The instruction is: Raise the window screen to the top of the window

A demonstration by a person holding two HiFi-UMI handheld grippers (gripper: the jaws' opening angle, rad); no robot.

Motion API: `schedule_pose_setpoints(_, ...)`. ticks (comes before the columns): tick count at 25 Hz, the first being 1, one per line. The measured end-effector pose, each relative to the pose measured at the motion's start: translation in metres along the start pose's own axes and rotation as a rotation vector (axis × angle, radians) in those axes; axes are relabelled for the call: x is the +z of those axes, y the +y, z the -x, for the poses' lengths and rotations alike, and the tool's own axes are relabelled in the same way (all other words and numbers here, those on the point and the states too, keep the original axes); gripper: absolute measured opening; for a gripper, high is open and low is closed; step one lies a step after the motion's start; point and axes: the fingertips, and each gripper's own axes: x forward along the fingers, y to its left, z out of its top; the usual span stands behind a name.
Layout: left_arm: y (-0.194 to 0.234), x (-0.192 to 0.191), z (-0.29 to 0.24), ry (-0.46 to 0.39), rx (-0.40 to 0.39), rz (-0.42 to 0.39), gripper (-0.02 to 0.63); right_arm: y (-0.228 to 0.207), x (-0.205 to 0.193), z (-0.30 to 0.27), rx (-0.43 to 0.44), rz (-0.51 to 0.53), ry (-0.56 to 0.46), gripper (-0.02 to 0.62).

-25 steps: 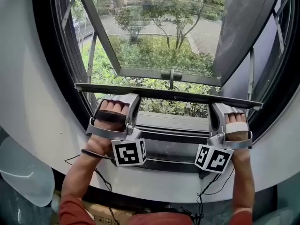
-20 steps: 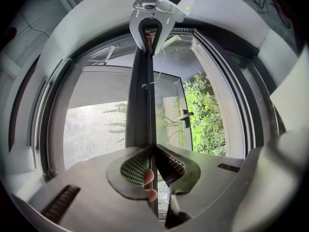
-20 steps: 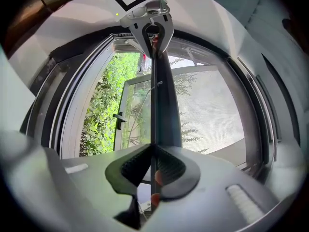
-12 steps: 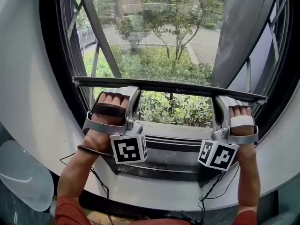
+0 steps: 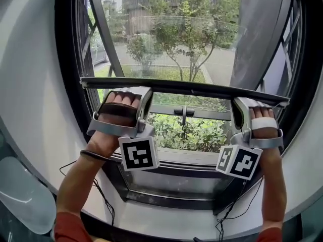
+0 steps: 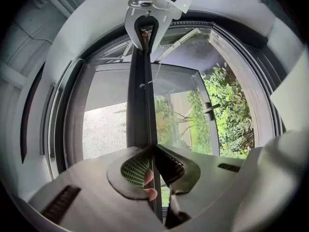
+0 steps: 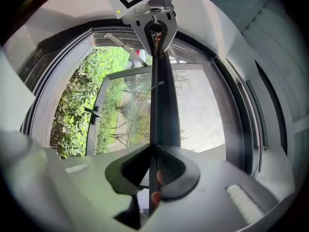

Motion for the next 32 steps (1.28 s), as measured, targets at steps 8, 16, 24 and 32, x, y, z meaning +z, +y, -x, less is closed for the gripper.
schedule_pose_setpoints(8,0.061,-0.007,-0.017,0.024,0.075,-0.013,0.038,-0.064,-0.004,-0.016,-0.061,0.025,0.015,0.040)
schedule_pose_setpoints(16,0.109,-0.011,-0.040,0.039,0.111,0.000,0.038,-0.119,-0.007,-0.037,-0.114,0.039,0.032,0.034)
schedule_pose_setpoints(24,0.187,-0.016,-0.065,0.055,0.226,0.011,0.038,-0.193,-0.011,-0.061,-0.177,0.071,0.062,0.032)
schedule_pose_setpoints(32,0.248,-0.021,-0.086,0.074,0.218,0.045,0.038,-0.265,-0.012,-0.084,-0.229,0.068,0.094,0.031)
